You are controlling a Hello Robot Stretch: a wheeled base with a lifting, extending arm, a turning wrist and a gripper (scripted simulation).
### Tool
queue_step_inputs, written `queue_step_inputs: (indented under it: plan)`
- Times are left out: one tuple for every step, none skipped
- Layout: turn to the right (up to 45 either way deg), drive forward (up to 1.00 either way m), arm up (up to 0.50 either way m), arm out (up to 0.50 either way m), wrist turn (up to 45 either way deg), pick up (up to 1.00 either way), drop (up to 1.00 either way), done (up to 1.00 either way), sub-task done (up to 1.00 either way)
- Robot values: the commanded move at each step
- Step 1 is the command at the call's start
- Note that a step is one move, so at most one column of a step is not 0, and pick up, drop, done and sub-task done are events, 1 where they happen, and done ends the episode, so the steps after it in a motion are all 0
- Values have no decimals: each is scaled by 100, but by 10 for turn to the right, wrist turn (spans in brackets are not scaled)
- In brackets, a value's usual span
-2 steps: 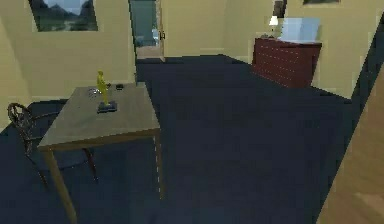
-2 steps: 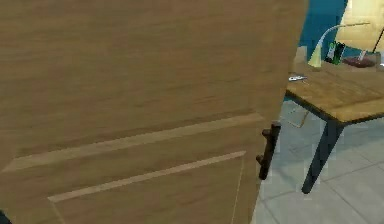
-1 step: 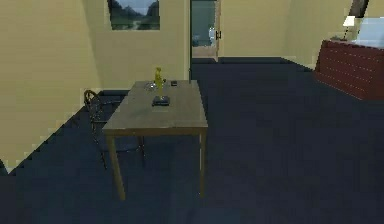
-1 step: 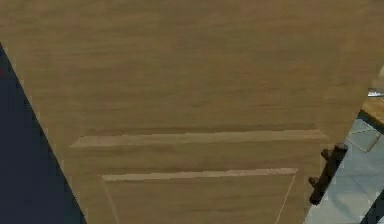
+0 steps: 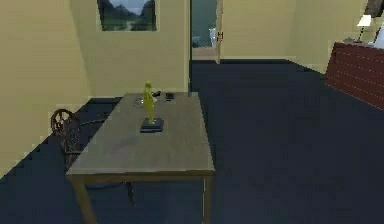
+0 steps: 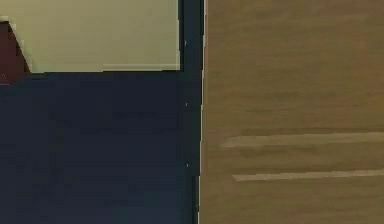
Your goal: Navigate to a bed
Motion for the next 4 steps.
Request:
queue_step_inputs:
  plan:
    - [390,0,0,0,0,0,0,0,0]
    - [0,85,0,0,0,0,0,0,0]
    - [-360,0,0,0,0,0,0,0,0]
    - [0,75,0,0,0,0,0,0,0]
